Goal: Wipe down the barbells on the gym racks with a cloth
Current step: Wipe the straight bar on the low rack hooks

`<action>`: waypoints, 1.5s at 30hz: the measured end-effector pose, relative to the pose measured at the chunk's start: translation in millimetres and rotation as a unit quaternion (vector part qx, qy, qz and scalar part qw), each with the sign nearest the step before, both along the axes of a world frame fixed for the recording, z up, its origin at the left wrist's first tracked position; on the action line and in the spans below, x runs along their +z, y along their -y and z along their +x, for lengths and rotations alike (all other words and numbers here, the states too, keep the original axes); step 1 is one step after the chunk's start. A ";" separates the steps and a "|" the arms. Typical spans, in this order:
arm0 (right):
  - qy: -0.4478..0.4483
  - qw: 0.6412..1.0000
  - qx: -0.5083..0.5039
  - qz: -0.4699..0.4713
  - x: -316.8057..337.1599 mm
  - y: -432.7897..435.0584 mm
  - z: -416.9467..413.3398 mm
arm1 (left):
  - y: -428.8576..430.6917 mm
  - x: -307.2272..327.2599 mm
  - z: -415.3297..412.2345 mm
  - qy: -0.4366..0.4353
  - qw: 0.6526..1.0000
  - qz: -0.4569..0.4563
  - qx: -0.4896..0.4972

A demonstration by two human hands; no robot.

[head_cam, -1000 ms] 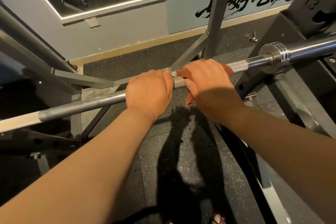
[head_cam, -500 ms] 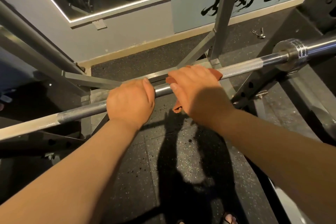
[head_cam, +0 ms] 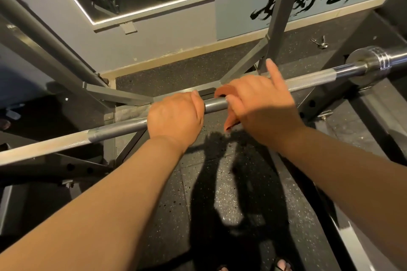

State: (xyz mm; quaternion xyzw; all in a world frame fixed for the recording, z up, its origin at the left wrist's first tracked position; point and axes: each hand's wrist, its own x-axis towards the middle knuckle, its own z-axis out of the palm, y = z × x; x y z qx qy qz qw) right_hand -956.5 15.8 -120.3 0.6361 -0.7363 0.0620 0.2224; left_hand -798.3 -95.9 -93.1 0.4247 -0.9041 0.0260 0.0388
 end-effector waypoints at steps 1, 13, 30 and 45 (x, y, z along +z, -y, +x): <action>-0.051 0.998 -0.019 -0.014 -1.1 -0.8 -4.5 | -1.5 1.9 3.4 -0.005 1.000 0.002 -0.014; 0.132 0.985 -0.008 -0.111 -6.8 27.8 64.6 | 17.7 0.8 55.2 0.002 0.999 -0.053 0.012; 0.215 0.975 0.052 0.006 5.5 27.9 58.6 | 26.9 -2.6 65.3 -0.015 1.000 -0.008 -0.007; 0.133 0.989 0.035 -0.050 -5.3 24.5 87.0 | 42.6 -8.2 106.5 -0.107 0.993 -0.018 0.052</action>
